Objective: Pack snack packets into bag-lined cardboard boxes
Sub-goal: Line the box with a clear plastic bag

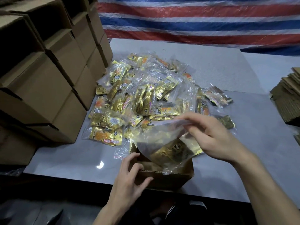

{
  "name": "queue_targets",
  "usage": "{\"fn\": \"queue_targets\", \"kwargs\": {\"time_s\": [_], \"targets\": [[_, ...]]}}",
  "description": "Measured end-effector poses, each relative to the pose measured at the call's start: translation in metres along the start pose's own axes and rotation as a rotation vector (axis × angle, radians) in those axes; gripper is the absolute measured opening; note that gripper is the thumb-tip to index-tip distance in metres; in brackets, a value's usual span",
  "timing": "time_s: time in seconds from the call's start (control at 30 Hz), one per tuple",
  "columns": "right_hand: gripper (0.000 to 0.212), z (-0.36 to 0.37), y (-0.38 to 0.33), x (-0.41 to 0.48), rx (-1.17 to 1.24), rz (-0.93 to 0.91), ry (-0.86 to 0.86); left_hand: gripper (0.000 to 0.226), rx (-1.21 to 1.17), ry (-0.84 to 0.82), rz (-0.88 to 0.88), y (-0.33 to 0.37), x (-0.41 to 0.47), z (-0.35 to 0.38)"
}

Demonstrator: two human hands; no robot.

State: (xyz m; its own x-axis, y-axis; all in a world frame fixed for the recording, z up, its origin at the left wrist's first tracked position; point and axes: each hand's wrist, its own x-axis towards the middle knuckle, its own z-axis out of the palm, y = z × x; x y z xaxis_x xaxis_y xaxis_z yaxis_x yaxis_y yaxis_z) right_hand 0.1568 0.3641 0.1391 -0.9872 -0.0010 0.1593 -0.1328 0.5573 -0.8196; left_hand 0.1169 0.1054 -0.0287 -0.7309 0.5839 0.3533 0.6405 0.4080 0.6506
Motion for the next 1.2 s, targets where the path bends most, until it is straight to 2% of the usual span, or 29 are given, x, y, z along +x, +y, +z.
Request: {"fn": "queue_targets", "kwargs": {"time_s": [0.1, 0.17, 0.37, 0.5, 0.6, 0.67, 0.77, 0.8, 0.93, 1.0, 1.07, 1.1, 1.13, 1.2], "targets": [[0.039, -0.006, -0.005, 0.002, -0.017, -0.065, 0.078, 0.033, 0.002, -0.005, -0.008, 0.0, 0.0, 0.0], [0.041, -0.007, -0.008, 0.006, -0.056, -0.07, 0.055, 0.033, -0.001, -0.009, -0.014, 0.001, 0.001, 0.0], [0.041, 0.024, 0.017, 0.01, -0.289, 0.102, -0.309, 0.032, -0.057, -0.007, -0.004, 0.0, 0.003, 0.001], [0.04, 0.048, 0.04, 0.007, -0.324, 0.149, -0.365, 0.034, -0.028, -0.003, -0.003, 0.0, 0.0, 0.001], [0.05, 0.061, 0.052, 0.004, -0.305, 0.175, -0.303, 0.033, -0.01, -0.019, -0.01, 0.001, -0.001, 0.001], [0.056, 0.066, 0.055, 0.004, -0.351, 0.167, -0.189, 0.034, 0.017, -0.035, -0.027, 0.003, 0.0, 0.0], [0.033, 0.069, 0.057, 0.002, -0.429, 0.087, 0.093, 0.036, 0.073, -0.056, -0.022, 0.006, 0.002, -0.003], [0.024, 0.07, 0.057, 0.001, -0.456, 0.074, 0.116, 0.039, 0.105, -0.062, -0.008, 0.009, 0.003, -0.004], [0.019, 0.085, 0.061, -0.003, -0.577, 0.209, -0.18, 0.048, 0.253, -0.071, -0.037, 0.028, 0.012, -0.009], [0.025, 0.088, 0.06, -0.002, -0.601, 0.271, -0.264, 0.04, 0.254, -0.073, -0.065, 0.037, 0.022, -0.01], [0.031, 0.087, 0.057, 0.001, -0.575, 0.3, -0.321, 0.022, 0.242, -0.008, -0.057, 0.041, 0.033, -0.012], [0.032, 0.086, 0.056, 0.001, -0.563, 0.307, -0.349, 0.025, 0.235, 0.024, -0.077, 0.042, 0.038, -0.013], [0.033, 0.085, 0.055, 0.002, -0.565, 0.311, -0.372, 0.036, 0.234, 0.031, -0.108, 0.042, 0.042, -0.014], [0.038, 0.084, 0.054, 0.0, -0.592, 0.307, -0.374, 0.057, 0.289, -0.038, -0.125, 0.038, 0.054, -0.018]]}}
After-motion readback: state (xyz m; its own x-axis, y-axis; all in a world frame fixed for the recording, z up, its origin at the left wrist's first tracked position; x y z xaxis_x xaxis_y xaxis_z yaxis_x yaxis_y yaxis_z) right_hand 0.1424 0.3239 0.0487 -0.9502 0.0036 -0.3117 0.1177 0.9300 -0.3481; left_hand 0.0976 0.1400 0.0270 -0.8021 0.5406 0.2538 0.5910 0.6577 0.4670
